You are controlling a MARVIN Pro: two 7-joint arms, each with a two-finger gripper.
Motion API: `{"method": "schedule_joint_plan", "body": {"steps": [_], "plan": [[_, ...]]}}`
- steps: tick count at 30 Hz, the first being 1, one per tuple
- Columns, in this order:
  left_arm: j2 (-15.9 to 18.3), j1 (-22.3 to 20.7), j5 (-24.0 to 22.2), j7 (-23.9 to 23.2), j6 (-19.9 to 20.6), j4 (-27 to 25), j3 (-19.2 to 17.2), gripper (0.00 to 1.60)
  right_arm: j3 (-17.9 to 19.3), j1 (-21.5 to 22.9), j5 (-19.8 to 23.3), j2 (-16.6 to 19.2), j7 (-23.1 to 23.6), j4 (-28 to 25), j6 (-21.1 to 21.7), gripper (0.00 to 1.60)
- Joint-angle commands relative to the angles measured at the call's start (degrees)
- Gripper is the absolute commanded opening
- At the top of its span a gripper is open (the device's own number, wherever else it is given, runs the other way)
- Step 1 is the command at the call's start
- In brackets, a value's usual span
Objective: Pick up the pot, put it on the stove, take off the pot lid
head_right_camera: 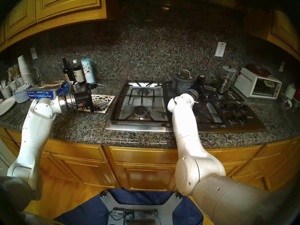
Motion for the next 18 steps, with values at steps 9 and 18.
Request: {"method": "schedule_joint_plan", "body": {"steps": [9, 18], "plan": [[0.1, -2.0, -0.6, 0.5, -0.1, -1.1, -0.6, 1.60, 0.1, 4.0, 1.3, 1.1, 3.5, 1.4, 0.0, 1.60], [0.1, -2.0, -0.6, 0.5, -0.1, -1.1, -0.6, 1.60, -0.1, 4.6, 2.3, 0.9, 4.6, 2.9, -0.1, 1.60]]}}
